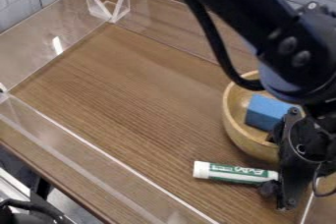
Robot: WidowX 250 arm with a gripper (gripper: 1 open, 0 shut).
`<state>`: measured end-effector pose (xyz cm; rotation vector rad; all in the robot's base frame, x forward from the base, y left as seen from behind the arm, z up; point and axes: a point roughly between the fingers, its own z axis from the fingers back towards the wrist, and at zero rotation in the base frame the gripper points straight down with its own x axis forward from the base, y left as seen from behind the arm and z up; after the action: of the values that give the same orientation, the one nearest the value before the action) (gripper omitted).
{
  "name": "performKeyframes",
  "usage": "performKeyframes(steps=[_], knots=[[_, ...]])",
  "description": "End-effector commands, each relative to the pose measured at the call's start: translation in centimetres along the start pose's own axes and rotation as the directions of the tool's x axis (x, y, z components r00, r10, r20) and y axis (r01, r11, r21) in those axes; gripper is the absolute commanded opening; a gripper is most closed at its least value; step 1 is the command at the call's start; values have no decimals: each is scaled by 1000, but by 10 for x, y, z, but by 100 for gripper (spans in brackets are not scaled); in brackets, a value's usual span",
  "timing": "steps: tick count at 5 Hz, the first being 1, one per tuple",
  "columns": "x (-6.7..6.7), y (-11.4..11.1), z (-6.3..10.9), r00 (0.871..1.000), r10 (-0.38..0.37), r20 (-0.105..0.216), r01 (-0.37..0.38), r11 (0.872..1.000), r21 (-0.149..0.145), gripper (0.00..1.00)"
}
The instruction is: Put the green marker in the brown bowl
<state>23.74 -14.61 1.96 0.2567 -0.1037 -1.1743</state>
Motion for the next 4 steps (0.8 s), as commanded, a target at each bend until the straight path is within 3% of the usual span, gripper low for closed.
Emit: performKeyframes(steps=[1,4], knots=[[3,-2,0,1000,-16,-1,16,1000,-3,100],[8,-6,2,999,-34,-14,34,999,-15,100]])
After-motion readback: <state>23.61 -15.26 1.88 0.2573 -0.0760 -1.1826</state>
